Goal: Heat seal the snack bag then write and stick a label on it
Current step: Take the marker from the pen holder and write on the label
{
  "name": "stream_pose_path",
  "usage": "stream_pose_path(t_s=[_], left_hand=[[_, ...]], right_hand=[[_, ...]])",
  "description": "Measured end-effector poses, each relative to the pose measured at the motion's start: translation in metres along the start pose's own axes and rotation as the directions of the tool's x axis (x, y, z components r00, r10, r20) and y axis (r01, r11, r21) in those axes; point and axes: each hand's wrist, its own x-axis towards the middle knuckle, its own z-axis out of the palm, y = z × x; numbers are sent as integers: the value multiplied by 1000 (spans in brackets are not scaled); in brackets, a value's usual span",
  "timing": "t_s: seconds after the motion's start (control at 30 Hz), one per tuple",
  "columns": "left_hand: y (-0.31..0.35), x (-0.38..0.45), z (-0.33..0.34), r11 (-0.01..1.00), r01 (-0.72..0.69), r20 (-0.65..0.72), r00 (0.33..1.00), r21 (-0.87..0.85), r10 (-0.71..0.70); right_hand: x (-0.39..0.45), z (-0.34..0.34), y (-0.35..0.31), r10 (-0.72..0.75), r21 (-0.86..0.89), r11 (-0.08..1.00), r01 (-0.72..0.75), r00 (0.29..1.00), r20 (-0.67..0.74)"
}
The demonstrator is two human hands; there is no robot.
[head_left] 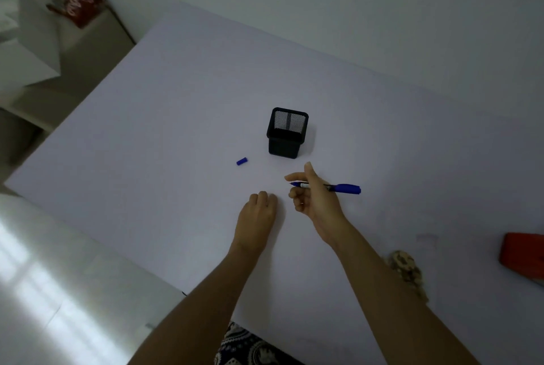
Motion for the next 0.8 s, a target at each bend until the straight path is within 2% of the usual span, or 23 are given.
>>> stream_pose_path(t_s=[0.07, 0.13, 0.17, 0.23, 0.3, 0.37, 0.43, 0.5, 0.6, 0.67, 0.8], left_hand=[[-8, -1, 8, 996, -86, -69, 994, 1, 86], [-12, -2, 8, 991, -133, -74, 989, -35, 130], [-13, -2, 8, 987, -138, -80, 988, -89, 131], [-9, 2, 4, 946, -47, -74, 997, -321, 24], [0, 7, -3, 808, 124, -58, 980, -576, -191], [9, 13, -11, 581, 233, -20, 918, -780, -395], [14, 16, -17, 351, 274, 85, 879, -895, -470], [14, 17, -16, 204, 305, 176, 858, -930, -483], [13, 17, -12, 48, 324, 259, 828, -945, -497], [11, 17, -11, -43, 321, 301, 824, -946, -480], [5, 16, -10, -60, 324, 316, 838, -944, -445]], right_hand=[[2, 1, 2, -52, -84, 995, 49, 998, -32], [6, 2, 8, -154, -247, 959, 136, 986, -57], [9, 3, 12, -212, -325, 927, 186, 976, -44], [13, 5, 20, -285, -447, 854, 267, 958, 28], [19, 9, 28, -303, -541, 782, 309, 947, 103], [21, 17, 32, -304, -550, 777, 306, 948, 98], [23, 24, 35, -326, -522, 802, 290, 945, 24], [26, 28, 36, -332, -495, 829, 259, 941, -63], [28, 29, 35, -277, -448, 878, 171, 943, -183], [30, 25, 36, -274, -423, 891, 163, 937, -216], [31, 21, 34, -407, -540, 801, 259, 897, -174]])
